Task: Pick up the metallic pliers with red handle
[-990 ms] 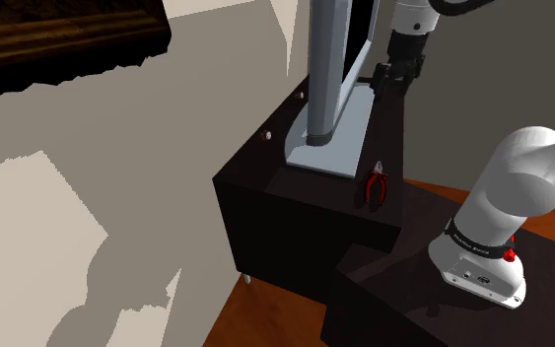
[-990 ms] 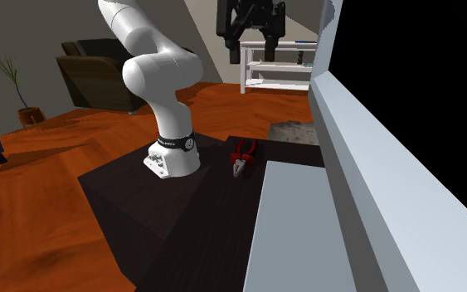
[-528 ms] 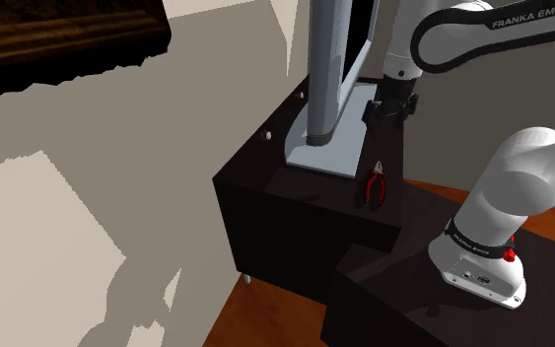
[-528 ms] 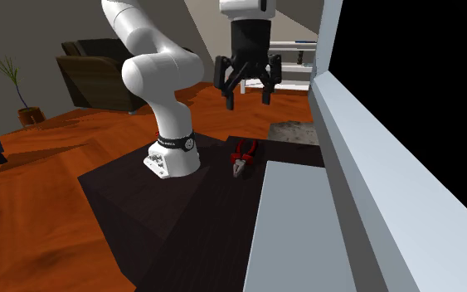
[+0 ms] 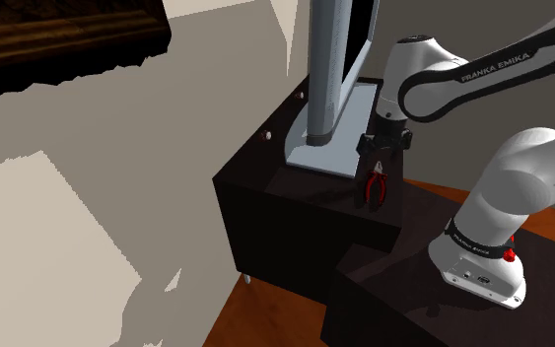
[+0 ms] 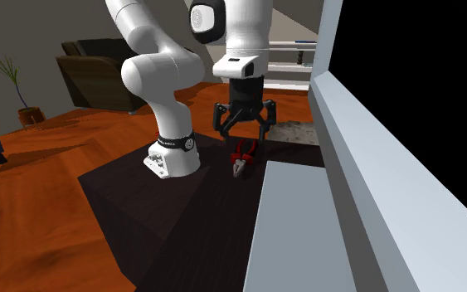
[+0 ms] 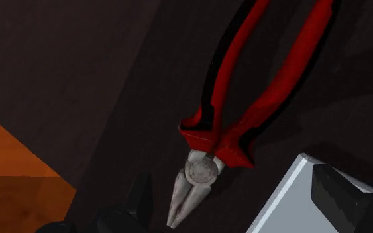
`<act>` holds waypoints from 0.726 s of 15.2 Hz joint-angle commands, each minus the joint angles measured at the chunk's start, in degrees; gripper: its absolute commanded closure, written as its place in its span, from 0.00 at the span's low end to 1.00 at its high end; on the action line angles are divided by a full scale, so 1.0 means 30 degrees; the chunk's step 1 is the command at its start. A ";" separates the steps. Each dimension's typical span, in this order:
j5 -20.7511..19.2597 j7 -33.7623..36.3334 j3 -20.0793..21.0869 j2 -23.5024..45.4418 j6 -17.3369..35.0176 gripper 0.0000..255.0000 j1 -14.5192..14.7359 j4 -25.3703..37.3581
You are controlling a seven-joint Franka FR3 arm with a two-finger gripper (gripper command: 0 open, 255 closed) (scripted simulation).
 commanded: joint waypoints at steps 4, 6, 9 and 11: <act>0.0080 0.0295 0.0127 0.1117 0.1989 0.00 -0.0025 -0.0851; 0.0075 0.0319 0.0153 0.1684 0.2821 0.00 -0.0039 -0.1116; 0.0074 0.0329 0.0162 0.1845 0.3083 1.00 -0.0041 -0.1218; 0.0079 0.0334 0.0165 0.1802 0.3051 1.00 -0.0034 -0.1229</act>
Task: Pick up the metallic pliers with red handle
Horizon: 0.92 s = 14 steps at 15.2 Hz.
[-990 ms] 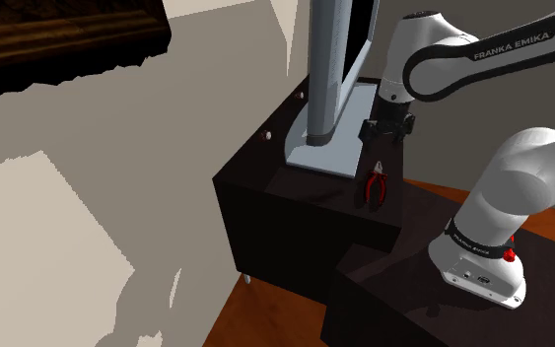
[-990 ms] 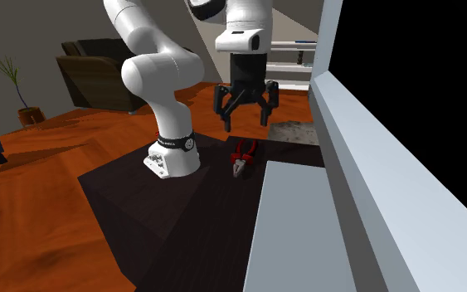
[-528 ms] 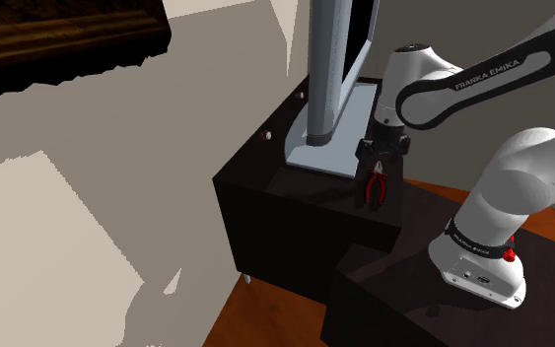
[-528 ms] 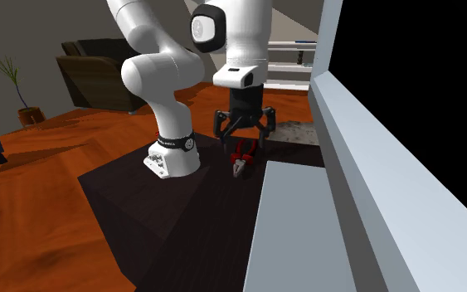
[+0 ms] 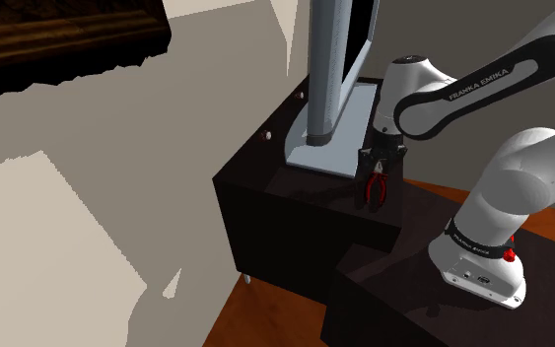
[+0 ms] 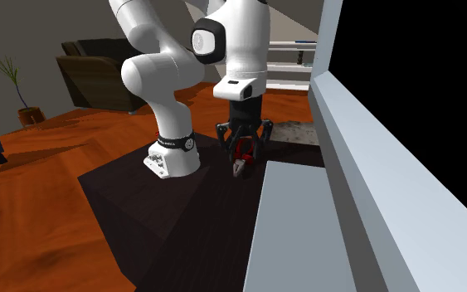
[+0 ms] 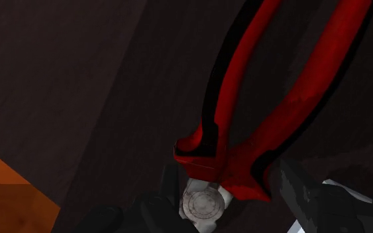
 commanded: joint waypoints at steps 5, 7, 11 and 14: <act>0.0001 0.0001 0.0000 0.0005 0.0020 1.00 0.0000 -0.0011; -0.0007 -0.0007 -0.0005 0.0060 0.0034 1.00 -0.0010 0.0030; 0.0004 -0.0055 -0.0052 -0.1052 -0.1618 1.00 0.0015 0.0571; 0.0004 -0.0087 -0.0083 -0.1751 -0.2783 1.00 0.0026 0.1036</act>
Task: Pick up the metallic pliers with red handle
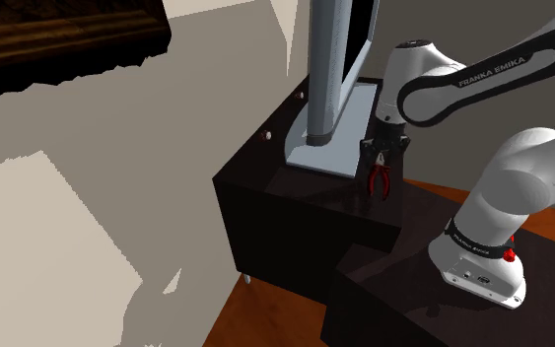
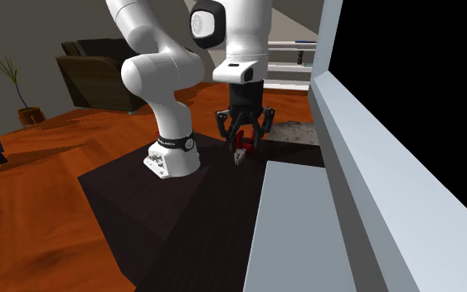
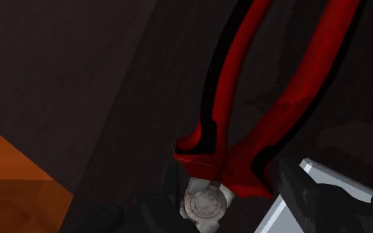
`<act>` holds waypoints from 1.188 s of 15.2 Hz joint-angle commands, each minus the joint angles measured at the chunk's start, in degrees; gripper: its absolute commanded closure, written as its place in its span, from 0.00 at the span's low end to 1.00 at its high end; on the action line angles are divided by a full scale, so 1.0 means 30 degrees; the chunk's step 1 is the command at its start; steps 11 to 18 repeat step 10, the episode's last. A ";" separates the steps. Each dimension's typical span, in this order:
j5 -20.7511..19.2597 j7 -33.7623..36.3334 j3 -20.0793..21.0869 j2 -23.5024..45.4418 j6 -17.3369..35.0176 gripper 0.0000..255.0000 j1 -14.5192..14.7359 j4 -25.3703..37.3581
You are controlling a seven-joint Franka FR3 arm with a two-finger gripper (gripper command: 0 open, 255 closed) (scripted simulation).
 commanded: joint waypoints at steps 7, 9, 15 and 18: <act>-0.0023 -0.0092 -0.0085 -0.1459 -0.2880 1.00 -0.0005 0.1410; -0.0026 -0.0102 -0.0094 -0.1618 -0.3264 1.00 -0.0005 0.1635; -0.0026 -0.0102 -0.0094 -0.1614 -0.3261 1.00 -0.0005 0.1636; -0.0026 -0.0102 -0.0094 -0.1614 -0.3261 1.00 -0.0005 0.1636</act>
